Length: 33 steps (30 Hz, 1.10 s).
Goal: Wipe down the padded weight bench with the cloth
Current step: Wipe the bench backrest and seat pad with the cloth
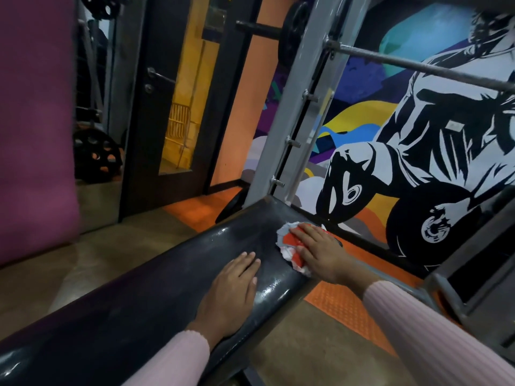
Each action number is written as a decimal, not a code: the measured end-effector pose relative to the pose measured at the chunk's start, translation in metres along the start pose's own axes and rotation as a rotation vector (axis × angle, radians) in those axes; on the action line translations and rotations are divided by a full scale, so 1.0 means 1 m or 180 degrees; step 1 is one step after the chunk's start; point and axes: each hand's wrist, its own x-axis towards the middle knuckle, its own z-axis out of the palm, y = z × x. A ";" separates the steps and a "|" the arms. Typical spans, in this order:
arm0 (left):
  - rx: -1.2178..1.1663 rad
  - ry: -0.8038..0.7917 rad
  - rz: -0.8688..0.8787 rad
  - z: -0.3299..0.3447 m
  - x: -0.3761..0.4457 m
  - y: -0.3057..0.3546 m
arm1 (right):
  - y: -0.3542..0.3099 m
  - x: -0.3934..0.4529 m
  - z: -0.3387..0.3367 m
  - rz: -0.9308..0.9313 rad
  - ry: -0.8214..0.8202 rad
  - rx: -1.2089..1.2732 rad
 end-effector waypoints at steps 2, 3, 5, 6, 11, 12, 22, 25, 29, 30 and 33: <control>-0.0036 -0.0006 0.0003 0.001 0.000 0.000 | -0.006 0.021 -0.001 0.0484 0.0011 -0.0105; -0.0033 -0.0009 0.0011 0.002 0.000 -0.001 | -0.016 0.031 -0.002 0.0687 -0.0005 -0.0088; -0.0047 0.0013 0.0015 0.003 0.000 -0.002 | -0.039 0.042 -0.001 0.0730 -0.0019 -0.0137; -0.0065 0.0025 0.0007 0.004 -0.001 -0.002 | -0.048 0.037 -0.002 0.0591 -0.0009 -0.0180; -0.0090 0.0036 -0.0002 0.005 0.000 -0.003 | -0.028 -0.018 0.004 -0.0186 0.0093 0.0158; -0.0103 0.0027 0.0011 0.005 0.000 -0.004 | -0.015 -0.016 0.004 -0.0133 0.0137 0.0158; -0.0112 0.0062 0.0000 0.007 0.000 -0.006 | -0.039 0.008 0.000 -0.0235 -0.0048 -0.0088; -0.0157 0.0048 0.0025 0.007 0.000 -0.006 | -0.017 -0.003 -0.003 -0.0383 -0.0095 0.0209; -0.0167 0.0097 0.0042 0.008 0.001 -0.007 | -0.023 0.036 -0.001 0.0593 0.0007 -0.0036; -0.0158 0.0104 0.0064 0.008 0.001 -0.007 | -0.032 0.046 0.000 0.0761 -0.0048 -0.0079; -0.0154 0.0134 0.0070 0.008 -0.001 -0.007 | -0.054 0.044 0.004 0.0488 -0.0146 -0.0240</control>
